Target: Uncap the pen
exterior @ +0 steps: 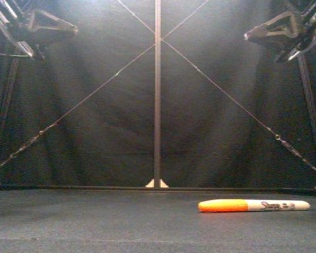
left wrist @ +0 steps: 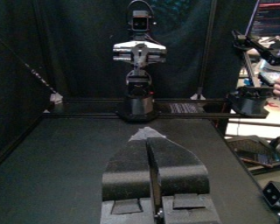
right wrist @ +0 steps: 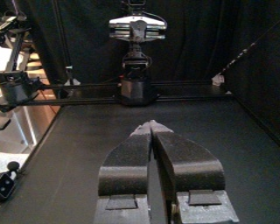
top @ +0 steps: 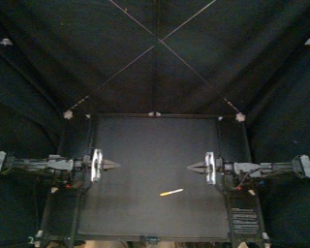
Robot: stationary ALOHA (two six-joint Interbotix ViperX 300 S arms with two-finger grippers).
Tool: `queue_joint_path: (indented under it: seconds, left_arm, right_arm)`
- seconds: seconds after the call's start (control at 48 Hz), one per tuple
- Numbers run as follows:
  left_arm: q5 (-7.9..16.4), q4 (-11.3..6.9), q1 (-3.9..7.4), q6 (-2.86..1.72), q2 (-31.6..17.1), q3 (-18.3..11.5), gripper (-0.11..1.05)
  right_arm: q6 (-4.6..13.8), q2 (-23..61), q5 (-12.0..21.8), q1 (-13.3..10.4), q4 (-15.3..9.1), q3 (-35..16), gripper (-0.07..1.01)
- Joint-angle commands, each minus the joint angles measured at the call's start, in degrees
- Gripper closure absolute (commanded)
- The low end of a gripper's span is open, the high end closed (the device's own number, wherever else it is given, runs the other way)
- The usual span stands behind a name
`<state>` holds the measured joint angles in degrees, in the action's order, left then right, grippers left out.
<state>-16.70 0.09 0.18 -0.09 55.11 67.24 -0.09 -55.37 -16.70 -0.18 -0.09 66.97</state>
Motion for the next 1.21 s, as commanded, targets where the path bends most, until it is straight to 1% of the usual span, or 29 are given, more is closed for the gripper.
queue_joint_path:
  seconds: [0.021,0.104,0.125,0.167,0.208,0.312,0.375,0.417,0.521,0.604,0.646,0.729,0.75,0.812,0.896,0.917,0.958,1.042,1.104,1.167,1.208]
  left_arm:
    - [-0.35,-0.35,-0.26,0.09,-0.79,-0.09,1.01]
    - [-0.35,-0.26,-0.70,0.18,-2.20,-0.18,1.00]
    - [-0.35,-0.26,-0.88,0.26,-2.72,-0.26,0.99]
    - [-0.35,-0.26,-1.05,0.35,-4.04,-0.35,0.98]
    - [-0.35,-0.09,-1.58,0.44,-6.15,-0.53,0.97]
    - [-0.35,0.00,-2.99,0.44,-10.81,-1.05,0.96]
    - [-0.35,0.00,-3.87,0.53,-13.36,-1.41,0.96]
    - [-0.44,0.09,-4.22,0.53,-14.94,-1.67,0.96]
    - [-0.53,0.44,-4.83,0.53,-18.63,-2.46,0.96]
    - [-0.53,0.53,-4.92,0.53,-20.74,-3.08,0.96]
    - [-0.53,0.53,-5.01,0.44,-21.62,-3.34,0.96]
    - [-0.53,0.53,-5.36,0.44,-23.73,-3.87,0.96]
    - [-0.53,0.53,-5.36,0.53,-24.08,-3.96,0.96]
    - [-0.53,0.53,-5.45,0.53,-25.31,-4.31,0.96]
    - [-0.53,0.53,-5.62,0.53,-26.63,-4.57,0.96]
    - [-0.53,0.53,-5.71,0.53,-26.98,-4.66,0.96]
    - [-0.53,0.53,-5.71,0.53,-27.69,-4.75,0.96]
    - [-0.53,0.53,-5.71,0.53,-28.83,-4.92,0.92]
    - [-0.53,0.53,-5.71,0.53,-29.36,-5.01,0.89]
    - [-0.53,0.53,-5.71,0.53,-29.79,-5.19,0.85]
    - [-0.53,0.53,-5.71,0.44,-29.97,-5.36,0.81]
  right_arm:
    - [0.35,1.76,-0.18,0.35,0.00,-0.44,0.97]
    - [0.97,4.22,0.18,0.53,0.18,-0.62,0.97]
    - [1.05,5.01,0.26,0.70,0.18,-0.70,0.97]
    - [1.32,6.59,0.53,1.05,0.18,-0.88,0.96]
    - [1.32,8.53,0.97,1.58,0.18,-1.14,0.96]
    - [1.32,13.54,2.81,3.69,0.00,-2.20,0.95]
    - [1.32,16.96,5.10,5.45,0.00,-3.08,0.95]
    - [1.32,18.90,6.59,6.33,0.09,-3.52,0.95]
    - [1.32,23.29,9.84,7.91,0.62,-4.31,0.95]
    - [1.41,26.46,10.99,9.05,1.41,-5.27,0.93]
    - [1.41,28.30,11.07,9.58,2.29,-5.89,0.90]
    - [1.32,30.94,11.51,10.11,3.87,-7.12,0.82]
    - [1.32,31.55,11.60,10.20,4.22,-7.29,0.80]
    - [1.32,33.40,12.04,10.37,5.19,-7.73,0.71]
    - [1.32,35.86,12.57,10.37,6.42,-8.09,0.56]
    - [1.32,36.65,12.74,10.46,6.86,-8.17,0.51]
    - [1.32,37.88,12.66,10.37,7.65,-8.26,0.43]
    - [1.32,40.08,12.66,10.37,8.88,-8.53,0.28]
    - [1.32,41.75,12.66,10.11,9.40,-8.79,0.19]
    - [1.32,43.59,12.74,10.11,9.67,-8.96,0.12]
    - [1.32,44.56,12.83,10.02,9.58,-9.14,0.10]
